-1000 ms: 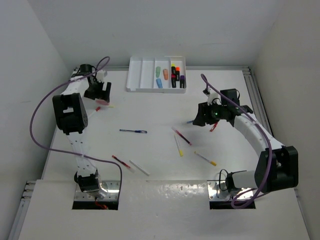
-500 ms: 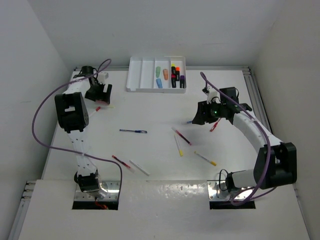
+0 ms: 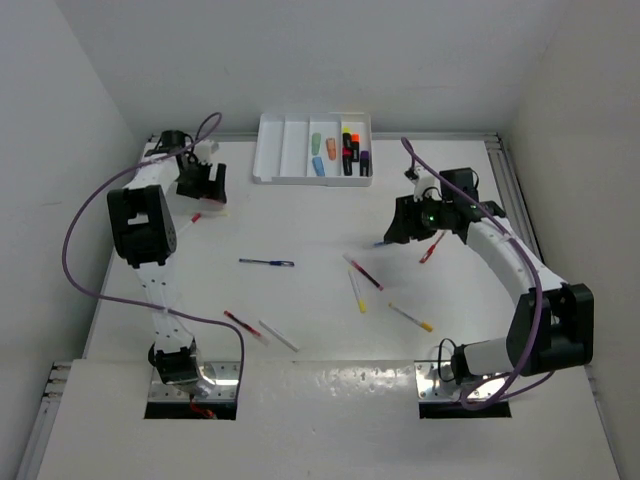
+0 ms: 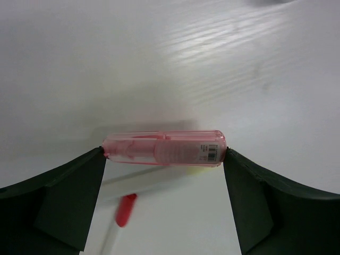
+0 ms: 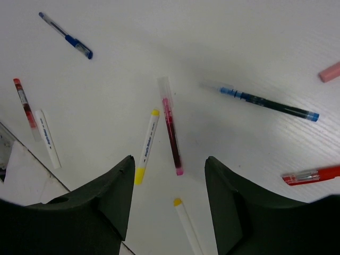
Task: Sort the stationery into containers
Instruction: Grab a piece of stationery with the left arm
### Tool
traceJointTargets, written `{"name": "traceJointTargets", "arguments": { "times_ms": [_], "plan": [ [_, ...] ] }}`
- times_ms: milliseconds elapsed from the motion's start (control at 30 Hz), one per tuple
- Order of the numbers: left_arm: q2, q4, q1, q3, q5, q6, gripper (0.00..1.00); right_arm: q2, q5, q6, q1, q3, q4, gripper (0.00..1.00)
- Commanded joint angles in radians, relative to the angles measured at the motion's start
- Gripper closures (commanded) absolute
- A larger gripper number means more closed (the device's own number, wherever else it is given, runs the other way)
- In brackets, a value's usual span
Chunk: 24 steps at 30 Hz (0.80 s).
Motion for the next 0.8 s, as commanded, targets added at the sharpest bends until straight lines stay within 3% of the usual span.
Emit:
{"name": "traceJointTargets", "arguments": {
  "times_ms": [0,133,167,267,433,633,767],
  "plan": [
    [-0.198,0.068,0.005,-0.018,0.226,-0.082,0.21,-0.015,-0.021,-0.018,0.010,0.078,0.021,0.45],
    [-0.307,0.099,-0.001,-0.057,0.497,-0.184,0.29,-0.059,-0.038,-0.036,0.027,0.086,0.077,0.46],
    [-0.359,0.114,-0.002,-0.111,0.621,-0.264,0.31,-0.084,-0.041,-0.044,0.030,0.083,0.111,0.45],
    [-0.486,0.284,-0.030,-0.279,0.807,-0.439,0.33,-0.141,-0.067,-0.062,0.039,0.062,0.233,0.42],
    [-0.686,0.699,-0.116,-0.478,0.929,-0.790,0.34,-0.201,-0.086,-0.046,0.100,0.025,0.548,0.31],
    [-0.772,0.762,-0.237,-0.522,0.955,-0.905,0.34,-0.172,-0.038,-0.049,0.252,0.034,0.749,0.25],
    [-0.813,0.833,-0.283,-0.559,0.964,-0.975,0.34,-0.167,-0.044,-0.107,0.344,-0.006,0.795,0.17]
  ]
}}
